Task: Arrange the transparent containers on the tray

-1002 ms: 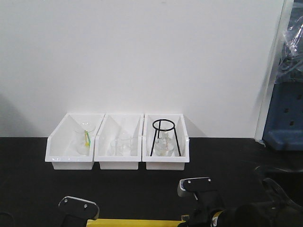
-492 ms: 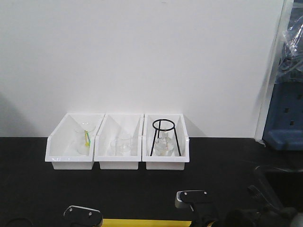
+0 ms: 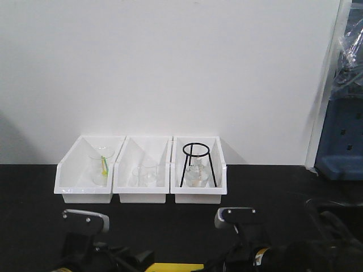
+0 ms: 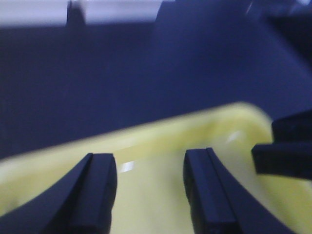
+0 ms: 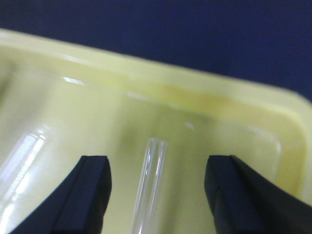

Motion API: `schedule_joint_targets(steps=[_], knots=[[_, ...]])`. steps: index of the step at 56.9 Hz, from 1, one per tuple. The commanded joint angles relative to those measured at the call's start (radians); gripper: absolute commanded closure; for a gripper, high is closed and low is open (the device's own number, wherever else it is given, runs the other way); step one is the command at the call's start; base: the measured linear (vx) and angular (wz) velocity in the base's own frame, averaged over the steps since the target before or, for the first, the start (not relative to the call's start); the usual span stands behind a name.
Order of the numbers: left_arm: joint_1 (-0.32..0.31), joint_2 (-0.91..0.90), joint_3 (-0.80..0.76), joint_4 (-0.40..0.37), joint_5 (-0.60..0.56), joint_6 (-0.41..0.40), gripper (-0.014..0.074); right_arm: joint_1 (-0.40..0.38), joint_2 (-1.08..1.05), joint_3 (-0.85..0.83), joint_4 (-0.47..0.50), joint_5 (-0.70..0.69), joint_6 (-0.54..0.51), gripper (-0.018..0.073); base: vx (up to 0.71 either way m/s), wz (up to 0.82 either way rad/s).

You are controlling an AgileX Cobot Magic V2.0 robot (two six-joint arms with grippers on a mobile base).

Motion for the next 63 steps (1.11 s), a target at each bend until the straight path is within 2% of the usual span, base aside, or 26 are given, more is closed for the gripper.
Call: schedule_joint_targets(steps=[1,9,20,28,32,40,63], knots=[[-0.005,-0.119,-0.028,-0.006,-0.13,0.024,0.0175,-0.003,-0.157,-0.03,-0.027,-0.065,-0.049,0.0142,0.0,0.0],[-0.005,-0.264,-0.028,-0.006,-0.141,0.152,0.0242,-0.003,-0.378,-0.03,-0.09,-0.065,-0.082,0.0255,0.0,0.0],[-0.005,-0.503,-0.028,-0.006,-0.112,0.344,0.0427,-0.003,-0.643,-0.029,-0.265,-0.02,-0.107,0.0451,0.0,0.0],[-0.005,-0.646,-0.027,-0.006,0.018,0.384,0.0565,-0.003,-0.726,-0.029,-0.283,0.028,-0.094,0.0573,0.0,0.0],[-0.005,-0.705,-0.027,-0.005,0.089,0.396,0.0606,-0.003,-0.741,-0.029,-0.282,0.031,-0.093,0.0573,0.0,0.0],[-0.005,-0.785,-0.027,-0.005,0.173,0.397,0.0605,-0.003,-0.747,-0.029,-0.279,0.031,-0.094,0.0572,0.0,0.0],[-0.005,-0.809,-0.027,-0.007,0.165,0.397,0.0604,-0.003,-0.745,-0.029,-0.279,0.038,-0.094,0.0572,0.0,0.0]])
